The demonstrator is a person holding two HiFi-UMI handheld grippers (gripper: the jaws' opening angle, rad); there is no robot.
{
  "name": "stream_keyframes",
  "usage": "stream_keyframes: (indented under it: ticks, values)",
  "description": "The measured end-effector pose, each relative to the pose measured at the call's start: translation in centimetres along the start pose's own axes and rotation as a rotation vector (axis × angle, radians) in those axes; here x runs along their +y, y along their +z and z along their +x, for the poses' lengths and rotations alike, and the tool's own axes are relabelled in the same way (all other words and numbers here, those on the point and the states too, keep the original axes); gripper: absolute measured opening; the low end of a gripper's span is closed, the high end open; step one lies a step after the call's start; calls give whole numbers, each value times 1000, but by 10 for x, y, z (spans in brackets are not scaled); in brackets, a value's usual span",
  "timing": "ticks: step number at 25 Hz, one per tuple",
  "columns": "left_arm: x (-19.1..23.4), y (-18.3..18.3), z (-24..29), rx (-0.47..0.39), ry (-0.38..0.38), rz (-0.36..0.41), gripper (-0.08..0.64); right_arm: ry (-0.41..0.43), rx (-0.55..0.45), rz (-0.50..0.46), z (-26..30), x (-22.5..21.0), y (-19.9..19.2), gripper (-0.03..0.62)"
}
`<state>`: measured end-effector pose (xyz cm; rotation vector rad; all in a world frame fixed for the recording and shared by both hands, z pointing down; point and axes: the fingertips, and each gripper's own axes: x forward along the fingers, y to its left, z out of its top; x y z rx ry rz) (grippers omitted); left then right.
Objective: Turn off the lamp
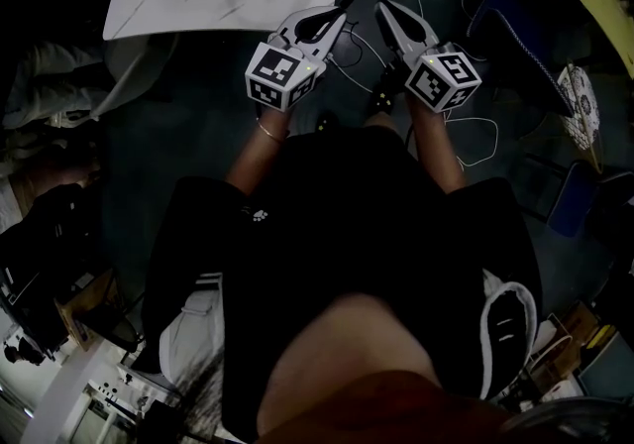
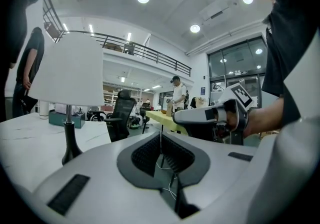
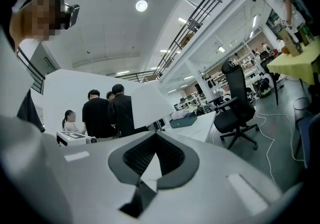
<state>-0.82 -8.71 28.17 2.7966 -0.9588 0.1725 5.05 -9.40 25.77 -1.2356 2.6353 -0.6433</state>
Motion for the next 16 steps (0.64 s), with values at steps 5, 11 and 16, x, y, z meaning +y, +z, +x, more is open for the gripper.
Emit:
stream_keyframes:
  ticks: [5, 11, 16]
  values:
    - [2, -2, -2, 1, 1, 0, 14, 3, 2, 1, 0, 1, 0, 0]
    - [0, -3, 2, 3, -6, -1, 14, 1, 1, -3, -2, 0, 1, 0]
    - [-2, -1, 6, 2, -7, -6, 14, -11, 0, -3, -7, -4, 4, 0]
